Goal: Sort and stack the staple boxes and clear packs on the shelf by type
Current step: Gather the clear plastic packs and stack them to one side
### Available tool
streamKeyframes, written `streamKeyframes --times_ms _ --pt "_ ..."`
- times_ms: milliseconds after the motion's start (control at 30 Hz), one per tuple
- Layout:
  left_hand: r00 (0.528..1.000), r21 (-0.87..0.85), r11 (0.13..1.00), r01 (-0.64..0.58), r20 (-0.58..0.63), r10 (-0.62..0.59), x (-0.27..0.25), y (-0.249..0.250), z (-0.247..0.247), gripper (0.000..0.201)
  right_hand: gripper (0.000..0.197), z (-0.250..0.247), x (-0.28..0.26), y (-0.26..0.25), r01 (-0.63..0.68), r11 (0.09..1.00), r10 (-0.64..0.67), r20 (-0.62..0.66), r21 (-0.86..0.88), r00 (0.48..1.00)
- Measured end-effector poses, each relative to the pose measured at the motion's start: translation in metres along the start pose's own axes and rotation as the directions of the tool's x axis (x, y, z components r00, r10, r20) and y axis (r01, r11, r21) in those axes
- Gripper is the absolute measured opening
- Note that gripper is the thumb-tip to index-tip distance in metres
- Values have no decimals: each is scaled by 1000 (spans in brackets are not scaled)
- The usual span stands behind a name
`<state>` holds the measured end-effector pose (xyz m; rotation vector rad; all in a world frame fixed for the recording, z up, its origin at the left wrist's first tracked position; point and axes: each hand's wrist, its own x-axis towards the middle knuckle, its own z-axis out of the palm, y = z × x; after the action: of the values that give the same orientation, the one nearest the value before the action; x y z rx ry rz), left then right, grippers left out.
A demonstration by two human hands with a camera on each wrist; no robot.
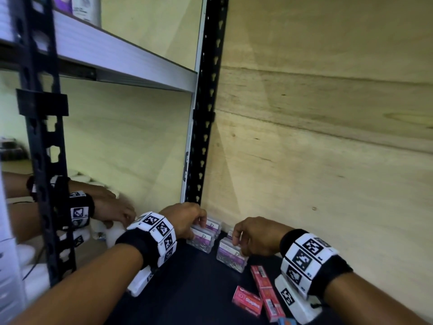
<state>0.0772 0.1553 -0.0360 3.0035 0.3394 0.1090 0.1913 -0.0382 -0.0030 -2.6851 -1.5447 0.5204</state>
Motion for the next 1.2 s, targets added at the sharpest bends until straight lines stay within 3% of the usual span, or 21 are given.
streamKeyframes --times_ms 267,533,767,967,1200 --pt "999 48 999 -27 -20 28 -19 32 -27 28 39 -14 -42 6 2 995 2 37 -99 999" --pt "987 65 985 -163 2 163 -31 104 -53 23 38 -30 -117 44 -116 991 114 -35 -66 993" --pt "961 53 961 -273 64 269 -30 185 -43 23 38 -22 -195 103 -284 959 282 -81 -7 956" --pt "917 15 936 -352 205 341 -35 260 -24 24 38 -1 -260 143 -399 917 398 -64 5 915" --pt "848 10 918 -397 385 363 -58 309 -3 38 43 42 -300 148 -412 911 410 56 20 910"
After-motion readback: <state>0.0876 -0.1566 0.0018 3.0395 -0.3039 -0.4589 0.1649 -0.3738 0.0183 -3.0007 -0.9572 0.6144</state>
